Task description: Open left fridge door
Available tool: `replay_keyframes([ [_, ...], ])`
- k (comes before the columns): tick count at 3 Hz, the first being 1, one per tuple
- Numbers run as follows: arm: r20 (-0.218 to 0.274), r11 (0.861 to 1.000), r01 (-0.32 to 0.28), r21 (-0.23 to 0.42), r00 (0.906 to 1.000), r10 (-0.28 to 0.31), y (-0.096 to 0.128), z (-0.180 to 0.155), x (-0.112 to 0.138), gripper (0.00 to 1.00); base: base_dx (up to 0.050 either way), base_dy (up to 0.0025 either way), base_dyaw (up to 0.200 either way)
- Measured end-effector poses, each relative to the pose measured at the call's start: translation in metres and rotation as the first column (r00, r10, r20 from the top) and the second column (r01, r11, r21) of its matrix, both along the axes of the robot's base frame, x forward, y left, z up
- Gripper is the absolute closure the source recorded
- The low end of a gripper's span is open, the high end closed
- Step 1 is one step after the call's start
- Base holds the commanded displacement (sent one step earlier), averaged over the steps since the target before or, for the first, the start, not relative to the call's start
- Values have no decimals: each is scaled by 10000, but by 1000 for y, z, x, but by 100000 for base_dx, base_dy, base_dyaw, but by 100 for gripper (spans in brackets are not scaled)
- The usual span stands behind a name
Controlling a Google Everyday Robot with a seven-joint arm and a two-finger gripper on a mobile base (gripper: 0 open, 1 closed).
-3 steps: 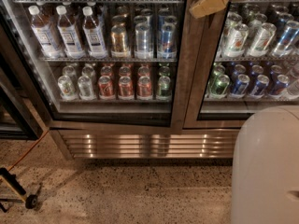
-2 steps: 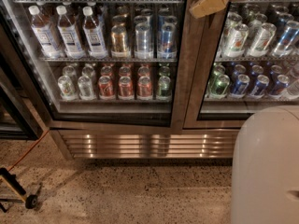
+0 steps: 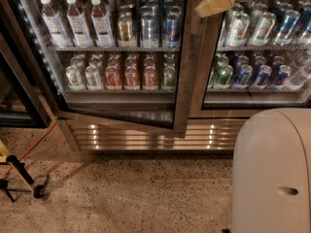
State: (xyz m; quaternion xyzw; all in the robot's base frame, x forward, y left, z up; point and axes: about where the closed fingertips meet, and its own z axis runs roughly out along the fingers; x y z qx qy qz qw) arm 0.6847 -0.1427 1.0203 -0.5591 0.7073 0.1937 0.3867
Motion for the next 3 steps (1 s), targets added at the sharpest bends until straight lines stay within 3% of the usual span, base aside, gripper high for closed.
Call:
replay_keyframes([
  [1,0,10000,0,0,10000,0,0,0,0,100,-4750,1,-4],
  [2,1,10000,2,0,10000,-2,0,0,0,100,0,0,0],
  [3,466,9864,1616,-310,9860,-1601,-43,34,-10,100,0,0,0],
])
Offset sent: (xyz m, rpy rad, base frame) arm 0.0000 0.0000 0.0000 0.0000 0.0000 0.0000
